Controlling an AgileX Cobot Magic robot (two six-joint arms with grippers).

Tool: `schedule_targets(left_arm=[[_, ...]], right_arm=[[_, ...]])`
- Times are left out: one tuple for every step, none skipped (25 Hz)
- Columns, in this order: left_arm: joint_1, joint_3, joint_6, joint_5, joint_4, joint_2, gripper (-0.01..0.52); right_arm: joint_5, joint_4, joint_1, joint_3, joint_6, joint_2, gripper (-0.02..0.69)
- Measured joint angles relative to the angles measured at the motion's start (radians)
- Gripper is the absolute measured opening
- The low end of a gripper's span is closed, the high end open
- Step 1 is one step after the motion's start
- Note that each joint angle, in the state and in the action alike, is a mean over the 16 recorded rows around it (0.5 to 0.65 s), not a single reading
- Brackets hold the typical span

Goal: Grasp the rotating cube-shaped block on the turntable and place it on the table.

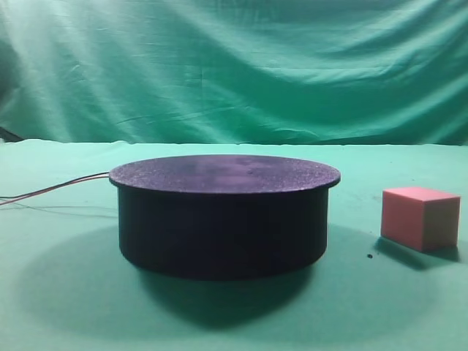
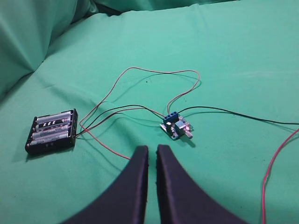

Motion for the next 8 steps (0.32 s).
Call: schedule_targets(left_arm=[[0.000,0.000,0.000,0.000,0.000,0.000,0.000],[0.000,0.000,0.000,0.000,0.000,0.000,0.000],[0.000,0.000,0.000,0.000,0.000,0.000,0.000],[0.000,0.000,0.000,0.000,0.000,0.000,0.000],[0.000,0.000,0.000,0.000,0.000,0.000,0.000],[0.000,0.000,0.000,0.000,0.000,0.000,0.000],[0.000,0.000,0.000,0.000,0.000,0.000,0.000],[0.000,0.000,0.000,0.000,0.000,0.000,0.000]], right_arm=[[0.004,0.000,-0.001,0.003,0.000,-0.005,0.012],[0.008,0.000,-0.002,0.004,-0.001,-0.008,0.016],[0.012,0.000,-0.003,0.004,-0.001,-0.009,0.019],[0.015,0.000,-0.003,0.004,-0.002,-0.010,0.022],[0.018,0.000,-0.003,0.004,-0.002,-0.010,0.025],[0.020,0.000,-0.003,0.004,-0.003,-0.010,0.028],[0.021,0.000,-0.003,0.004,-0.003,-0.010,0.031],[0.021,0.000,-0.003,0.004,-0.003,-0.010,0.034]])
